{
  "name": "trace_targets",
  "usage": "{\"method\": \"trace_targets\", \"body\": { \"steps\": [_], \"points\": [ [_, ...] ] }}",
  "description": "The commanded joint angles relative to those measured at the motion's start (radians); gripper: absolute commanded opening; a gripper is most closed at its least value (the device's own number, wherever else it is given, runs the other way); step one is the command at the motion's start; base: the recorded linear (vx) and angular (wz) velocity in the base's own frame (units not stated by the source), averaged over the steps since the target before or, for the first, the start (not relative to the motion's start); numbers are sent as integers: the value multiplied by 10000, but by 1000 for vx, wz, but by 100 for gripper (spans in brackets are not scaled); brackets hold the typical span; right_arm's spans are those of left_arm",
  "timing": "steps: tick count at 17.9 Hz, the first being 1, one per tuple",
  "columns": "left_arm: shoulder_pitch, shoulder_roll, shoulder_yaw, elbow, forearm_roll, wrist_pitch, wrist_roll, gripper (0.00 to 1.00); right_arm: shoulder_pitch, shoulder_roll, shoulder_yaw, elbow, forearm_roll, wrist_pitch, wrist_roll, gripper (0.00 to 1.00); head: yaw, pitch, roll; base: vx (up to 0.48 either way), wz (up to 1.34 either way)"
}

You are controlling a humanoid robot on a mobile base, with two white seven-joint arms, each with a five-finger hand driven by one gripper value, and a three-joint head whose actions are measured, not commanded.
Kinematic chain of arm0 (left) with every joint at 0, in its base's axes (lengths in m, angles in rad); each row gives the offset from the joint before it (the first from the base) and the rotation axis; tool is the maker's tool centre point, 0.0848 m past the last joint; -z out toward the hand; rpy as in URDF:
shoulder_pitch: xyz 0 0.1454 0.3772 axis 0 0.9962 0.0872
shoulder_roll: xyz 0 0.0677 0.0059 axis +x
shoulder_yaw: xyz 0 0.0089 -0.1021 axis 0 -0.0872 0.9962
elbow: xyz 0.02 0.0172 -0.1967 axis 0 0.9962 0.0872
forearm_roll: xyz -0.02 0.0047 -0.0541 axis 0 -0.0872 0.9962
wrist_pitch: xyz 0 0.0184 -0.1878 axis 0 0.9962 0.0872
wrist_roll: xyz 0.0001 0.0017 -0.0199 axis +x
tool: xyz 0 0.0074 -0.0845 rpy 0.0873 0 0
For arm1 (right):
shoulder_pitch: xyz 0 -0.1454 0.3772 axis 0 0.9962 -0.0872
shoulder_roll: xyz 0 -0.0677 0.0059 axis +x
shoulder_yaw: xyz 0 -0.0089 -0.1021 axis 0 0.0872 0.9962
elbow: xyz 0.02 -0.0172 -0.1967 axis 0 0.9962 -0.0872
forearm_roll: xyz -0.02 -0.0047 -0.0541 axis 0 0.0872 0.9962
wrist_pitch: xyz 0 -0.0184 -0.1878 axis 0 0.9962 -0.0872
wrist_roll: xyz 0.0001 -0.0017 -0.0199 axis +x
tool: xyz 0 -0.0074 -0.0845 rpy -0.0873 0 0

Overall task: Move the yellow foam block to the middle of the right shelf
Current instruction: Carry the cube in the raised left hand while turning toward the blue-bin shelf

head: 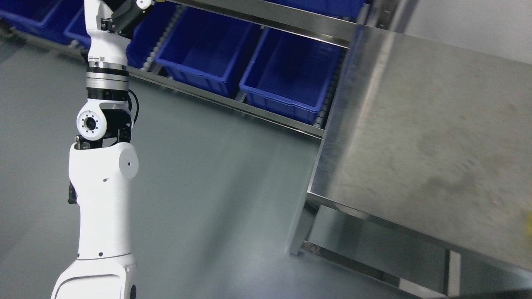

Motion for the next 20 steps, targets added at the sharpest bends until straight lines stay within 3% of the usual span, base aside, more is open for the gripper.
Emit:
{"method": "trace_targets", "body": {
  "steps": [1, 11, 20],
  "points": [
    [137, 50, 1428, -1096, 89, 242, 59, 40, 16, -174, 2, -175, 31, 3, 3, 100, 0, 0, 0, 21, 1072],
    [137, 50, 1551, -1096, 104, 564, 13, 40, 16, -174, 2, -175, 31, 3, 3, 100, 0, 0, 0, 46, 1171],
    [122, 50, 1658, -1096, 104, 626, -64, 40, 16, -174, 2, -175, 31, 3, 3, 100, 0, 0, 0, 92, 507]
  ]
}}
